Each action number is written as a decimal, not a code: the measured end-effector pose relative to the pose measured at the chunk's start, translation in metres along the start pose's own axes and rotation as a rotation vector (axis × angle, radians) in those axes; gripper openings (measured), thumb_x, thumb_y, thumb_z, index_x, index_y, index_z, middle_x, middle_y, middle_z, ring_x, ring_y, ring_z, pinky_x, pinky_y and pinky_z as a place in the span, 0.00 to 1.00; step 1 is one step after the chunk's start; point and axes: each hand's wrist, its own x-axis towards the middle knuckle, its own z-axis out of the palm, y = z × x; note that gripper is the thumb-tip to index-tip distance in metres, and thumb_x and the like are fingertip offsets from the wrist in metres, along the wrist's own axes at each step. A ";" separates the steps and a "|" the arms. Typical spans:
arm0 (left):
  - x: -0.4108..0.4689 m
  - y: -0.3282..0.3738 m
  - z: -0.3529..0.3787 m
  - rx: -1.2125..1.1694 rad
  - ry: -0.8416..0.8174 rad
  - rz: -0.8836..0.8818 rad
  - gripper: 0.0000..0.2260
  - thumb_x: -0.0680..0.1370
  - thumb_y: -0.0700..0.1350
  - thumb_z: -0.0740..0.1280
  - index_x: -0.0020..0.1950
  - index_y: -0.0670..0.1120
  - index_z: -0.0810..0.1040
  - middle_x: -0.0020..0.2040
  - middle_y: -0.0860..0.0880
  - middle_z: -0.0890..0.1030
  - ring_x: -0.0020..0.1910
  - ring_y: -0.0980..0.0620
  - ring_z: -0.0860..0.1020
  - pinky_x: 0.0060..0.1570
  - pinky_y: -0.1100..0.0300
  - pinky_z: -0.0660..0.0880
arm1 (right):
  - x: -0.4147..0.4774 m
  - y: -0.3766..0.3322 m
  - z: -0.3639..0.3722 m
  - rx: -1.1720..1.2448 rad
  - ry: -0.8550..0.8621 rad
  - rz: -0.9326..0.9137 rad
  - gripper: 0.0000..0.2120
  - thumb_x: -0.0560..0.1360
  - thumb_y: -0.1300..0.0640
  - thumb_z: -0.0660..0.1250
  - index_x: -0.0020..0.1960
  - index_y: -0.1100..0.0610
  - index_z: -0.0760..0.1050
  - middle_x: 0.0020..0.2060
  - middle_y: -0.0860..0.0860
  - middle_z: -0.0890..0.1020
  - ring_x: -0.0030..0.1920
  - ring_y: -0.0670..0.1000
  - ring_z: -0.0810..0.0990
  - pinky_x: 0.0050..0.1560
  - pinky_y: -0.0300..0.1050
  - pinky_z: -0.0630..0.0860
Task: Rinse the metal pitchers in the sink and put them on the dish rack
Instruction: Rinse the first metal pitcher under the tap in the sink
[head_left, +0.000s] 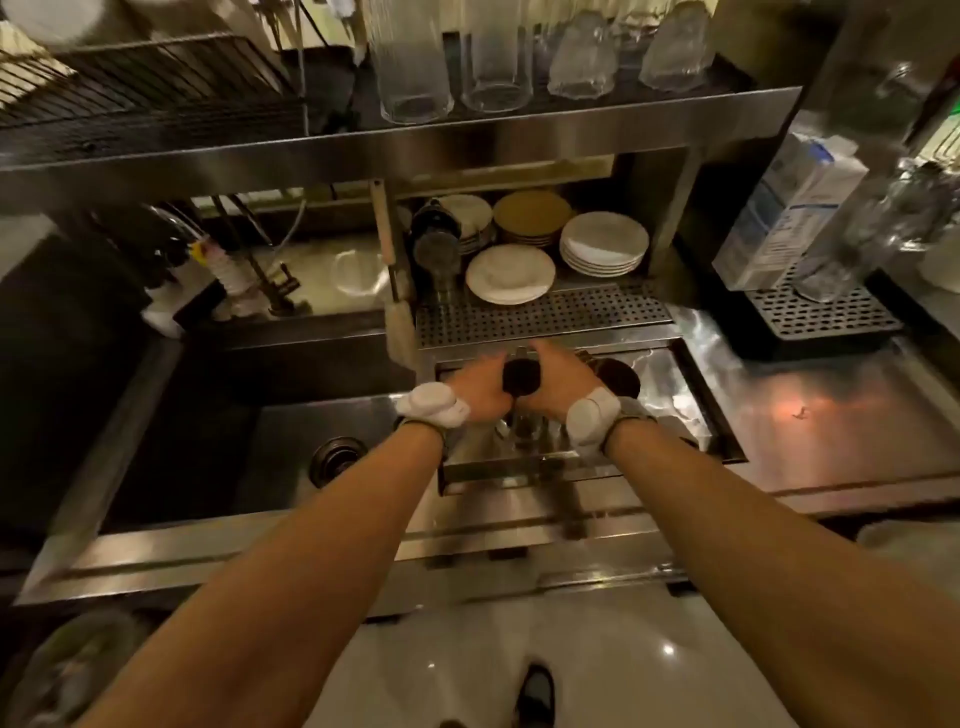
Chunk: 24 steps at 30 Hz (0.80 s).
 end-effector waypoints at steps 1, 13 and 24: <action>0.003 0.000 0.001 0.018 -0.011 -0.016 0.19 0.77 0.40 0.63 0.68 0.42 0.70 0.66 0.41 0.75 0.63 0.41 0.75 0.60 0.52 0.73 | 0.012 0.008 0.006 -0.009 -0.001 0.016 0.41 0.60 0.40 0.73 0.68 0.55 0.67 0.60 0.55 0.77 0.58 0.57 0.78 0.57 0.54 0.77; -0.010 -0.044 -0.024 -0.131 0.009 -0.067 0.40 0.72 0.42 0.72 0.78 0.44 0.53 0.74 0.43 0.66 0.72 0.44 0.68 0.69 0.55 0.65 | 0.020 -0.051 -0.009 -0.105 -0.078 -0.079 0.21 0.63 0.57 0.75 0.54 0.60 0.77 0.46 0.55 0.81 0.47 0.55 0.80 0.44 0.45 0.77; -0.073 -0.136 -0.071 -0.159 0.213 -0.090 0.53 0.55 0.58 0.80 0.74 0.55 0.56 0.73 0.50 0.66 0.71 0.50 0.69 0.69 0.49 0.68 | 0.026 -0.150 0.033 0.032 -0.222 -0.337 0.41 0.62 0.61 0.77 0.69 0.57 0.59 0.60 0.57 0.77 0.59 0.55 0.78 0.54 0.43 0.76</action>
